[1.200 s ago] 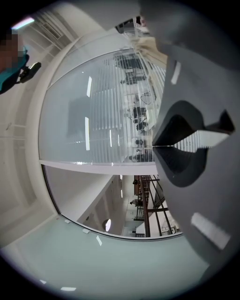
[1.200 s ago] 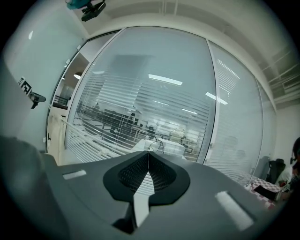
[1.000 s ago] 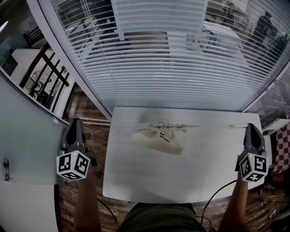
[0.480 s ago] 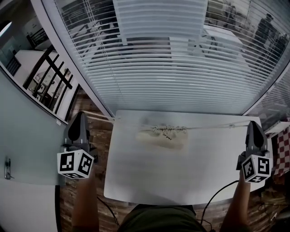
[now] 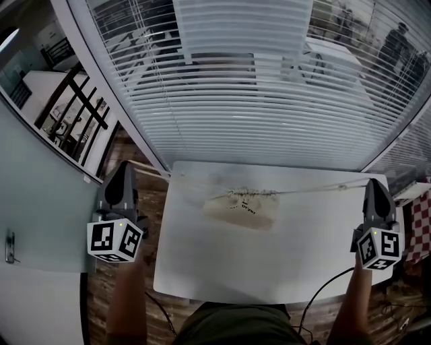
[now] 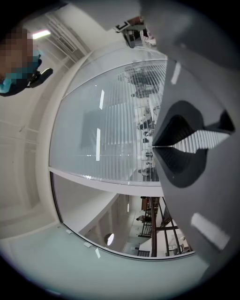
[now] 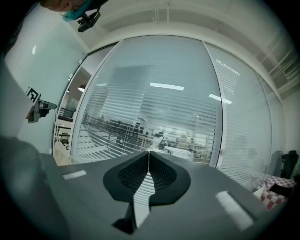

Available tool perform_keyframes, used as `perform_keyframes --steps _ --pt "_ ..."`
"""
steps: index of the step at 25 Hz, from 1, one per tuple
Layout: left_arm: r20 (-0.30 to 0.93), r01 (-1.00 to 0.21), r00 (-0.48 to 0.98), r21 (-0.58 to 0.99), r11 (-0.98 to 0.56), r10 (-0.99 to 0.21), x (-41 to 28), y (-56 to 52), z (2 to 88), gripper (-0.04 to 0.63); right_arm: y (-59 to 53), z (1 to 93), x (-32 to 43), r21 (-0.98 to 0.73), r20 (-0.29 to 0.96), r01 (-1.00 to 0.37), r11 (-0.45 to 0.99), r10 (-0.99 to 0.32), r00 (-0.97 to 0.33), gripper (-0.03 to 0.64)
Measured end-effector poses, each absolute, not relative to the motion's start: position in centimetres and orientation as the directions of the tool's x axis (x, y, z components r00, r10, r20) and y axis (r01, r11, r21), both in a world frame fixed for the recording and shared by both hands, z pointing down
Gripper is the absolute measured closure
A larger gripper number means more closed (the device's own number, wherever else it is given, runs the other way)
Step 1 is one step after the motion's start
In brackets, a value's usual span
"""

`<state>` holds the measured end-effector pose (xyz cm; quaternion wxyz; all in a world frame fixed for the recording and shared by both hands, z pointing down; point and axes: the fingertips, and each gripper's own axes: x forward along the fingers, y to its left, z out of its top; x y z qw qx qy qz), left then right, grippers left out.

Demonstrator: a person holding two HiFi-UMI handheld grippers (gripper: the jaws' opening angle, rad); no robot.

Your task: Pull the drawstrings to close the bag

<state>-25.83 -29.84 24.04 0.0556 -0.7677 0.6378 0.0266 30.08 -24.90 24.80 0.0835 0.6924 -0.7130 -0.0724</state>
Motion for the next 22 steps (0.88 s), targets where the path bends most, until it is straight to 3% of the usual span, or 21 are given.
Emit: perform_keyframes --steps 22 --pt "-0.094 -0.984 0.177 -0.048 -0.173 -0.980 -26.10 -29.83 24.89 0.581 -24.50 25.39 30.44 0.233 0.033 -0.972 0.022 -0.999 -0.014 0.600"
